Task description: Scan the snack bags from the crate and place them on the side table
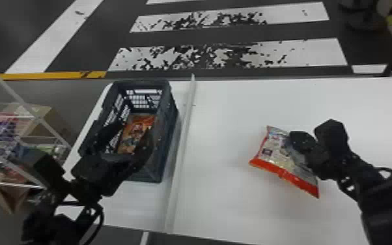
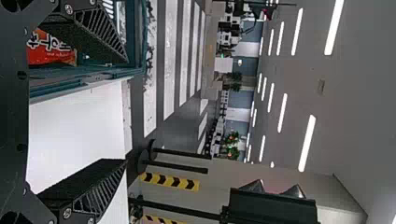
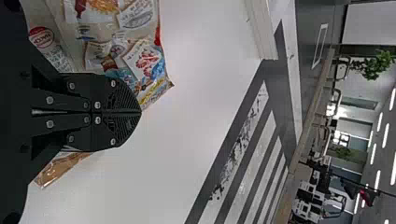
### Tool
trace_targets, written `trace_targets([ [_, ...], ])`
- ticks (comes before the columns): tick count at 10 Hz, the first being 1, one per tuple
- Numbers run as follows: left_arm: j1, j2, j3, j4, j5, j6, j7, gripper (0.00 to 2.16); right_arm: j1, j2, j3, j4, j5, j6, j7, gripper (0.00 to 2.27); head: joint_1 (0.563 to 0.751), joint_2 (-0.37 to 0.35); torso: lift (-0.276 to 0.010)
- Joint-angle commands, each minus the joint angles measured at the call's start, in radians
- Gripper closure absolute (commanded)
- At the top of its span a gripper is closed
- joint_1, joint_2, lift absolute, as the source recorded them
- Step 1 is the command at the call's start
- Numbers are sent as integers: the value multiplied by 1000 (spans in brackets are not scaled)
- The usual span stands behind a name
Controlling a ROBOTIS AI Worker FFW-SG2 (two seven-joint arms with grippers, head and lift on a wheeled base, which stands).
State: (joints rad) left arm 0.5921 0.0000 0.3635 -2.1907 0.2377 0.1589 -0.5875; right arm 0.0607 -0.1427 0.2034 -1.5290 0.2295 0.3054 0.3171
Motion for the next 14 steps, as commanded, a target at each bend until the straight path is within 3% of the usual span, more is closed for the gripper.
trace_targets([
  [1, 0, -3, 0, 0, 0, 0, 0, 124, -25, 0, 7, 58, 2, 1, 8, 2138, 695, 182, -94],
  [4, -3, -3, 0, 0, 0, 0, 0, 124, -18, 0, 22, 92, 10, -45, 5, 2138, 695, 183, -94],
  [10, 0, -3, -5, -8, 2, 0, 0, 130, 177, -8, 2, -296, -1, 34, 45, 2138, 695, 202, -94],
  [14, 2, -3, -6, -8, 2, 3, -2, 130, 245, -15, 93, -373, 4, 56, 83, 2138, 695, 272, -94],
])
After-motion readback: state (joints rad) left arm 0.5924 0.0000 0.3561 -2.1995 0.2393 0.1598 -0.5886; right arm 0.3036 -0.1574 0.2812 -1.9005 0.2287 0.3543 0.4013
